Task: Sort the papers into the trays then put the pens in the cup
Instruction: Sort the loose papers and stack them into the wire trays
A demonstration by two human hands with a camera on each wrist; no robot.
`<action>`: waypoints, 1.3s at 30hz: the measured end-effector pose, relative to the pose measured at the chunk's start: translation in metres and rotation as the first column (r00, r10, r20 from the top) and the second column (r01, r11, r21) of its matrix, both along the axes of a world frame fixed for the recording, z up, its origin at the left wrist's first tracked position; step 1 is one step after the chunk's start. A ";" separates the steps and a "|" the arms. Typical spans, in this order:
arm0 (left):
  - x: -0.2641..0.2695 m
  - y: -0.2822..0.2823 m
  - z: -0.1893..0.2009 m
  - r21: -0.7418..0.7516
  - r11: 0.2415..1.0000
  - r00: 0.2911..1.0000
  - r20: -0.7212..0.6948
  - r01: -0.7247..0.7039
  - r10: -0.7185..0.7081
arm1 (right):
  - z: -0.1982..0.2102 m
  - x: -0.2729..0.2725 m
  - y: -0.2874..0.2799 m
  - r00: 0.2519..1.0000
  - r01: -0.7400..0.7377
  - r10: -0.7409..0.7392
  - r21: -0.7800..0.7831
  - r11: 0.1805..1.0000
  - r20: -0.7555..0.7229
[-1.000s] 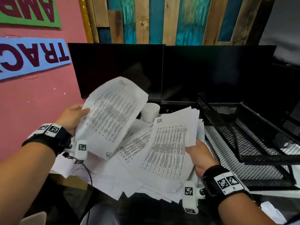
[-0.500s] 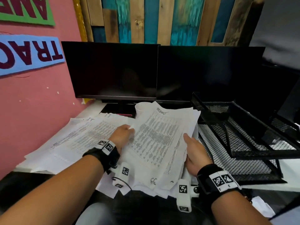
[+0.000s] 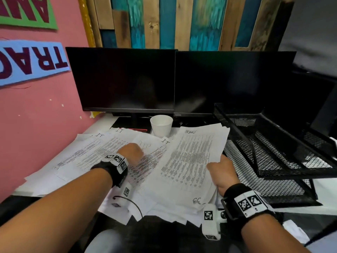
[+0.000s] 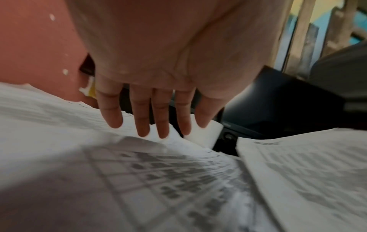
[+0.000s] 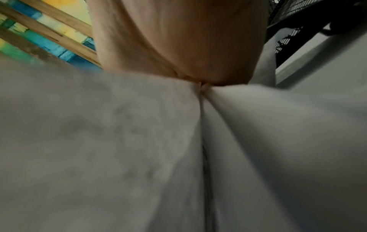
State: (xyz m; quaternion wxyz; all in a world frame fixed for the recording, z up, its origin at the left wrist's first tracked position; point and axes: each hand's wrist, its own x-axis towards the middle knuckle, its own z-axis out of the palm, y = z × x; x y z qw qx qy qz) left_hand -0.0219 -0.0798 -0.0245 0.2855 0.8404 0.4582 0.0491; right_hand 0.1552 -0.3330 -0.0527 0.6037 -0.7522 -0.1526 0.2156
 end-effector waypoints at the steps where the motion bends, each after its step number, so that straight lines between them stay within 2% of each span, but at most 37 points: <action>1: -0.005 0.007 -0.001 0.033 0.999 0.998 -0.066 -0.017 0.019 | 0.000 0.002 -0.001 1.000 0.005 -0.005 -0.002 1.000 0.007; 4: -0.015 0.023 -0.010 0.049 0.995 0.981 -0.170 -0.086 0.094 | -0.003 0.005 -0.002 1.000 0.009 -0.009 -0.006 1.000 -0.006; 9: -0.010 0.029 -0.022 0.022 0.993 0.986 -0.114 -0.117 0.119 | -0.004 0.004 -0.004 1.000 -0.008 0.007 -0.014 1.000 -0.025; 12: -0.008 0.028 -0.024 0.057 0.995 0.993 -0.087 -0.080 0.084 | -0.005 0.004 -0.003 0.999 -0.011 0.010 -0.012 1.000 -0.041; 16: -0.007 0.021 -0.021 0.060 0.998 0.975 -0.222 0.014 -0.001 | -0.004 0.003 -0.003 0.999 -0.006 0.006 -0.010 1.000 -0.044; 19: -0.006 0.020 -0.023 0.073 0.997 0.955 -0.297 0.006 0.016 | -0.006 0.002 -0.002 0.999 0.006 -0.006 -0.003 1.000 -0.044; 24: -0.008 0.025 -0.022 0.110 0.993 0.961 -0.278 0.036 -0.004 | -0.004 0.000 -0.003 0.998 0.005 -0.005 0.001 1.000 -0.055; 27: -0.013 0.025 -0.014 0.167 0.986 0.985 -0.172 0.019 0.010 | -0.002 -0.001 -0.005 0.998 -0.009 0.009 0.010 1.000 -0.063; 30: -0.028 0.023 0.007 0.124 0.992 0.999 0.013 -0.037 0.036 | 0.001 -0.001 -0.008 0.998 -0.011 0.012 0.022 1.000 -0.066; 33: -0.052 0.032 0.027 0.065 0.994 0.963 0.261 -0.088 0.069 | 0.001 0.000 -0.009 0.997 -0.018 0.022 0.051 0.999 -0.080; 35: -0.070 0.039 0.036 0.018 0.990 0.858 0.501 -0.142 0.114 | 0.000 0.001 -0.006 0.996 -0.027 0.033 0.071 0.997 -0.082; 37: -0.082 0.043 0.042 -0.075 0.983 0.700 0.692 -0.170 0.174 | 0.002 0.000 -0.003 0.996 -0.041 0.048 0.087 0.995 -0.081; 39: -0.088 0.041 0.044 -0.201 0.970 0.566 0.787 -0.138 0.244 | 0.007 -0.005 0.002 0.993 -0.082 0.091 0.125 0.989 -0.069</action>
